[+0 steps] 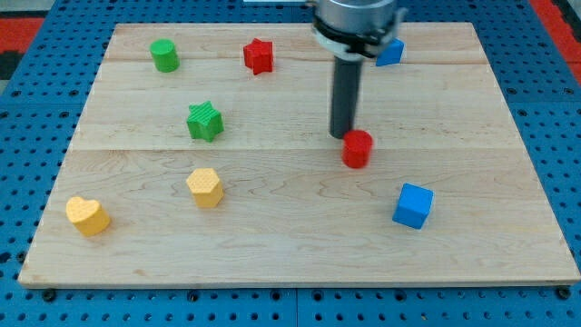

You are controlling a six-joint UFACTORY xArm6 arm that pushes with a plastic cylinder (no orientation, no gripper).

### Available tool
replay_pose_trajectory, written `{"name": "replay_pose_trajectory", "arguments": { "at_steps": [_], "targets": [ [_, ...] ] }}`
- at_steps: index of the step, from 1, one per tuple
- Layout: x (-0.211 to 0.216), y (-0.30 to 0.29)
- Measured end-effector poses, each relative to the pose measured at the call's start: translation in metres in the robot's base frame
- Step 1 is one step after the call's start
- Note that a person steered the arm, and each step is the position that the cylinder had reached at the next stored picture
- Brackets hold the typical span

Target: Slide the blue triangle towards the center

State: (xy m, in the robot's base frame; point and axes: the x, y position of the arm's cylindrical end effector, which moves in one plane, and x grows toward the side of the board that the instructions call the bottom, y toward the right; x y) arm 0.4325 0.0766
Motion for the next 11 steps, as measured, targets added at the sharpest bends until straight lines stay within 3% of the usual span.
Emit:
{"name": "replay_pose_trajectory", "arguments": {
  "at_steps": [1,2,3,4,6,8,9,11],
  "targets": [
    [0.036,0.013],
    [0.016,0.026],
    [-0.029,0.094],
    [-0.118,0.12],
    [-0.206,0.104],
    [-0.143,0.021],
    [-0.095,0.021],
    [-0.118,-0.002]
  ]
}}
